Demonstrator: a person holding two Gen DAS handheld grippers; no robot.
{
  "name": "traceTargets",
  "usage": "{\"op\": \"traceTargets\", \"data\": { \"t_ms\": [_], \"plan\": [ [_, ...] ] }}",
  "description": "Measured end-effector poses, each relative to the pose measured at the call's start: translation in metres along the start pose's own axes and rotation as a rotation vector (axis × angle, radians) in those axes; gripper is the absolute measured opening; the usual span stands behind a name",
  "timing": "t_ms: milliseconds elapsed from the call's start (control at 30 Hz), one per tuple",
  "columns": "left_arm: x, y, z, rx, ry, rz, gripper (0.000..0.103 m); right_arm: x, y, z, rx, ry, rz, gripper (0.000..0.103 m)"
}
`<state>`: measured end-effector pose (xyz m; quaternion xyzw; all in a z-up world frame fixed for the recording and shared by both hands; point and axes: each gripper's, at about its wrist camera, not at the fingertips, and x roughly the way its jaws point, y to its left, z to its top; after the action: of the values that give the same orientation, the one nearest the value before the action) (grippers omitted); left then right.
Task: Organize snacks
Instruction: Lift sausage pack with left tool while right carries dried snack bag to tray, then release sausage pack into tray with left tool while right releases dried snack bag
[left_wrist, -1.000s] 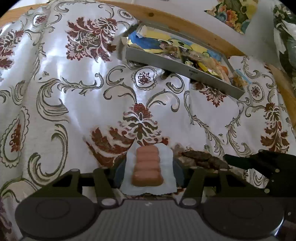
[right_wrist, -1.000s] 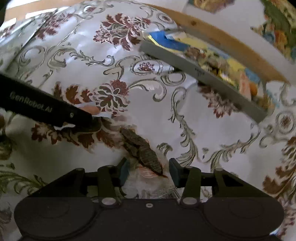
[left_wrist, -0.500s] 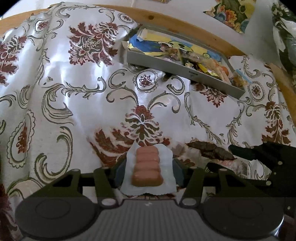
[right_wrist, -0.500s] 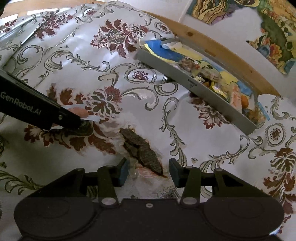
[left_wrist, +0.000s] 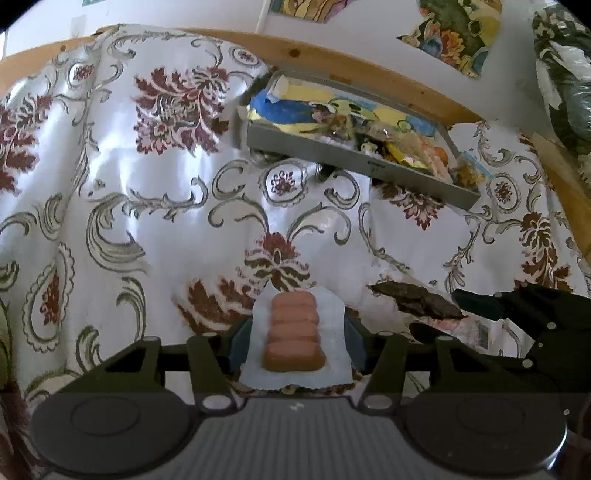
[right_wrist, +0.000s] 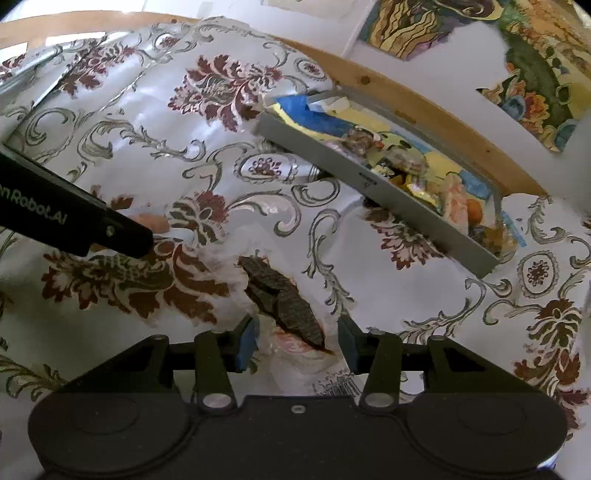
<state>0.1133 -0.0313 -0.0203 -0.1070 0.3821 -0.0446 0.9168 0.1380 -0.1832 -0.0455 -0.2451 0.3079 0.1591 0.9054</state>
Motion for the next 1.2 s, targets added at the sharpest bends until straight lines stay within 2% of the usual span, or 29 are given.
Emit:
{"op": "traceTargets", "data": {
  "t_ms": [267, 500, 667, 833, 1000, 1200],
  "plan": [
    [-0.006, -0.014, 0.029, 0.03, -0.062, -0.005, 0.058, -0.002, -0.009, 0.007, 0.026, -0.078, -0.048, 0.048],
    [-0.001, -0.028, 0.08, 0.048, -0.172, 0.004, 0.058, 0.009, -0.035, 0.028, 0.079, -0.162, -0.086, 0.049],
    [0.017, -0.037, 0.122, 0.049, -0.247, 0.021, 0.058, 0.027, -0.067, 0.057, 0.126, -0.219, -0.115, 0.049],
    [0.048, -0.04, 0.159, 0.002, -0.3, 0.037, 0.058, 0.046, -0.098, 0.085, 0.134, -0.276, -0.135, 0.049],
    [0.088, -0.043, 0.181, -0.013, -0.277, 0.064, 0.058, 0.078, -0.116, 0.089, 0.156, -0.27, -0.153, 0.049],
    [0.126, -0.043, 0.191, 0.001, -0.254, 0.087, 0.058, 0.109, -0.123, 0.089, 0.083, -0.27, -0.199, 0.049]
  ]
}}
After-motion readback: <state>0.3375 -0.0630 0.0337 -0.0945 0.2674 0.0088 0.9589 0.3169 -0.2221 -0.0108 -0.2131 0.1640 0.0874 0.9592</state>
